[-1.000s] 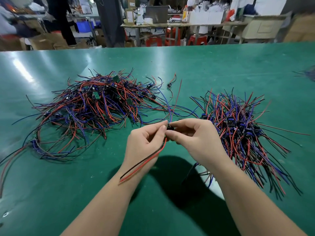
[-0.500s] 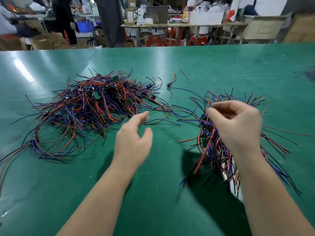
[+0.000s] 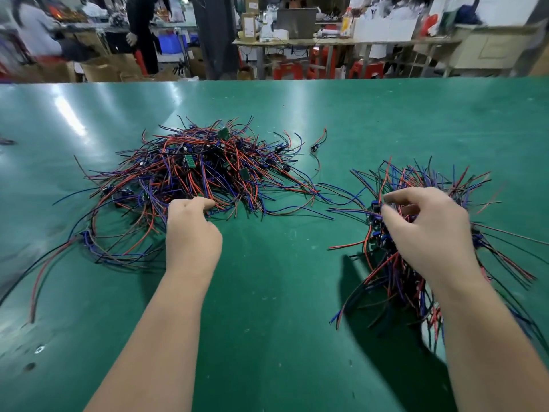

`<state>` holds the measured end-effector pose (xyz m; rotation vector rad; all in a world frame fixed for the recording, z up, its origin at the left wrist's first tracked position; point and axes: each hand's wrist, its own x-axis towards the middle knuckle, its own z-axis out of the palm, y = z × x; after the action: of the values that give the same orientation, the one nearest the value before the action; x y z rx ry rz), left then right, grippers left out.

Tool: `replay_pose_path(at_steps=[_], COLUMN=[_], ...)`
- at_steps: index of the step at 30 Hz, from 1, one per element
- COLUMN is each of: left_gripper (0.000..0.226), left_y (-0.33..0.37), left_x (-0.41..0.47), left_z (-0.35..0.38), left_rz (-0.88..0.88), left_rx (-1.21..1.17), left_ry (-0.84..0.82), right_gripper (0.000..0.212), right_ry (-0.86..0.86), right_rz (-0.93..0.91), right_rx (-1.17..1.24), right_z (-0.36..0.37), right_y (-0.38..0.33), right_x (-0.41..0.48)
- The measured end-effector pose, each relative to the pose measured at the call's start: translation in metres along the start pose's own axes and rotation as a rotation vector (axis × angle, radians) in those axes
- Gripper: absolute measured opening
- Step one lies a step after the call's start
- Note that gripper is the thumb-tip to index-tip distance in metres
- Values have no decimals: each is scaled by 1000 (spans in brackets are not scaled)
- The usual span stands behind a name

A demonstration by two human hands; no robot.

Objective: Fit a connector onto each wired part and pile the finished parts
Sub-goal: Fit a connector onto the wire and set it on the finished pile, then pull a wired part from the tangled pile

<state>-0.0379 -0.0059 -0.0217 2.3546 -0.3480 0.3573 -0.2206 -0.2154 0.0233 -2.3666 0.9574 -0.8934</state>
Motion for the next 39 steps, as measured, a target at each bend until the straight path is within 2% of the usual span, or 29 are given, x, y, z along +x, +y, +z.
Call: replay_pose_path(at_steps=[3,6,9,11,13,14,16,19,21,23,25,28,32,35,39], left_gripper=[29,23,20,18,20,22,24,36,47,52,48,30,29,31,26], left_y=[-2,10,33,49,64,70,79,83,80,73,68,70,77,82,83], left_x=[3,-3,-20,-39,-63,-76,-95,-97,-86,-77,-73,-73,-76,-76,-75], left_z=[1,-1,-6,-3,4,8,14,15,12,12,14,14,8,6,8], left_rz=[-41,-8,255,514,732,808,903,931,876,687,443,225,29,-161,-231], left_rx=[-80,-287,-446,-524,-599,-637,-687,-726,-672,-554,-537,-806,-1074,-1276,-1283], left_ry=[14,90,249,284,202,122,-36,-65,-1,-7,-206,-609,-878,-966,-825], right_gripper=[14,13,14,23,42,45,33,14,17,9,15,22,30,32,29], right_ry=[-42,-81,-175,-391,-646,-702,-691,-571,-498,-459,-437,-431,-413,-499,-624], right_rz=[-52,-48,-36,-1,1,-64,-195,-118,62,254,325,345,383,371,348], right_rx=[74,187,310,429,488,449,424,634,934,1227,1351,1386,1371,1242,1176], right_z=[7,10,14,18,23,25,27,24,24,22,19,16,16,17,21], right_y=[-5,-9,-13,-19,-25,-26,-27,-28,-27,-26,-24,-23,-21,-20,-20], right_x=[-4,-7,-10,-14,-19,-21,-23,-23,-20,-14,-10,-8,-6,-6,-11])
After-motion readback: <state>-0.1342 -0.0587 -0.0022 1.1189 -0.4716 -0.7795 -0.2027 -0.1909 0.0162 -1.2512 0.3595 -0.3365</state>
